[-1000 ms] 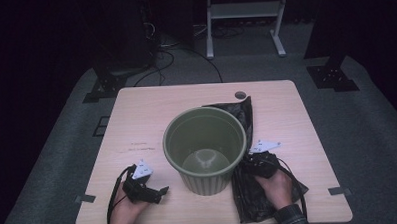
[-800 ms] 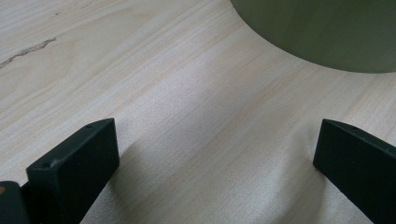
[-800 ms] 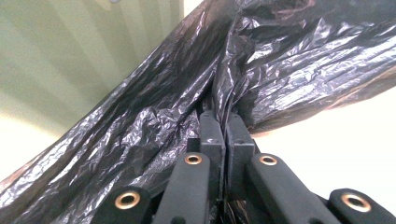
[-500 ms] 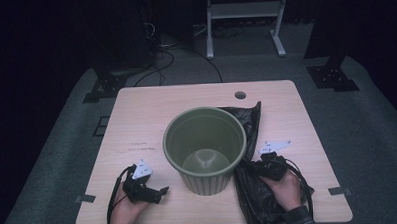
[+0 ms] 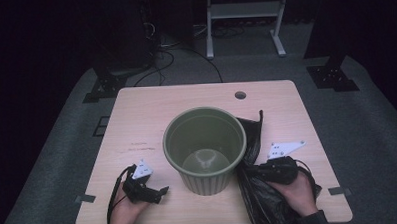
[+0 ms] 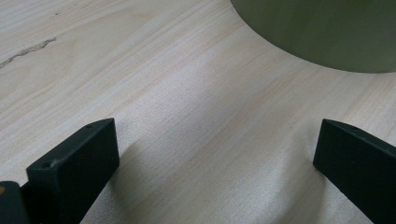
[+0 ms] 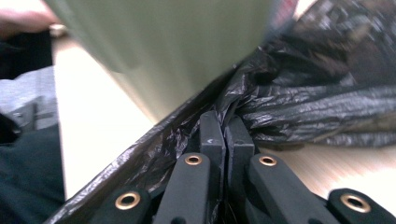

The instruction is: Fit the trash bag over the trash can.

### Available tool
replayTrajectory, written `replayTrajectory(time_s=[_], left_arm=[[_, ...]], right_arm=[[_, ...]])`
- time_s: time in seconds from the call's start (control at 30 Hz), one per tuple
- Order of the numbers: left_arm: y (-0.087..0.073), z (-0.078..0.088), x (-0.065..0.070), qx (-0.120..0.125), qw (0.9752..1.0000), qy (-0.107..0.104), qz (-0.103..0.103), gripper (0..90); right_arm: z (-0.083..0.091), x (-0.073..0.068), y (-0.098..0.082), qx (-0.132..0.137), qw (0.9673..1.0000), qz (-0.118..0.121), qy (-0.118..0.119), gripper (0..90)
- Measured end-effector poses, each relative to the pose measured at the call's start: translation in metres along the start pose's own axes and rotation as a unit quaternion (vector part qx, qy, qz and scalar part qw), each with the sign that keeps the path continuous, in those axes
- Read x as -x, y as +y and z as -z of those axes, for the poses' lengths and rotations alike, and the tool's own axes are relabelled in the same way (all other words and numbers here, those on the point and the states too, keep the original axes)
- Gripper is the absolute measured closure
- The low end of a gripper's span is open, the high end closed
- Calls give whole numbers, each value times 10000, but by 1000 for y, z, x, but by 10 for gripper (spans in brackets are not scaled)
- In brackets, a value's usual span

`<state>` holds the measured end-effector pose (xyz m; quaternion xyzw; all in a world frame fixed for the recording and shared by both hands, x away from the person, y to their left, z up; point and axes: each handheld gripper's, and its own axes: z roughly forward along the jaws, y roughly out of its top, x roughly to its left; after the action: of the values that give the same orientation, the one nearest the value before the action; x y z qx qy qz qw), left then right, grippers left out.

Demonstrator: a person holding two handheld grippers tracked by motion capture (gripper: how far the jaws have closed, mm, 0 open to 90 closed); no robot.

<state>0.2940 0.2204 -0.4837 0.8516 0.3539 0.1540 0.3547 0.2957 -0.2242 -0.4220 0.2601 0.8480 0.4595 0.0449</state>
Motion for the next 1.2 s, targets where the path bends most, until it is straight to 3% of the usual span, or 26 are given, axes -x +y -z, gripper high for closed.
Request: replayTrajectory(time_s=[0.2,0.4,0.67,1.0,1.2], left_arm=[[0,0,0,1,10000,0,1,0],[0,0,0,2,10000,0,13,0],[0,0,0,-11,10000,-1,-1,0],[0,0,0,-9,10000,-1,-4,0],[0,0,0,-9,10000,-1,-4,0]], right_arm=[[16,-4,11,234,9993,149,260,885],[30,-9,25,523,9961,346,625,885],[45,-17,42,642,9933,605,742,884],[65,-27,64,859,9871,979,935,884],[75,-28,77,1075,9822,1063,1113,884]])
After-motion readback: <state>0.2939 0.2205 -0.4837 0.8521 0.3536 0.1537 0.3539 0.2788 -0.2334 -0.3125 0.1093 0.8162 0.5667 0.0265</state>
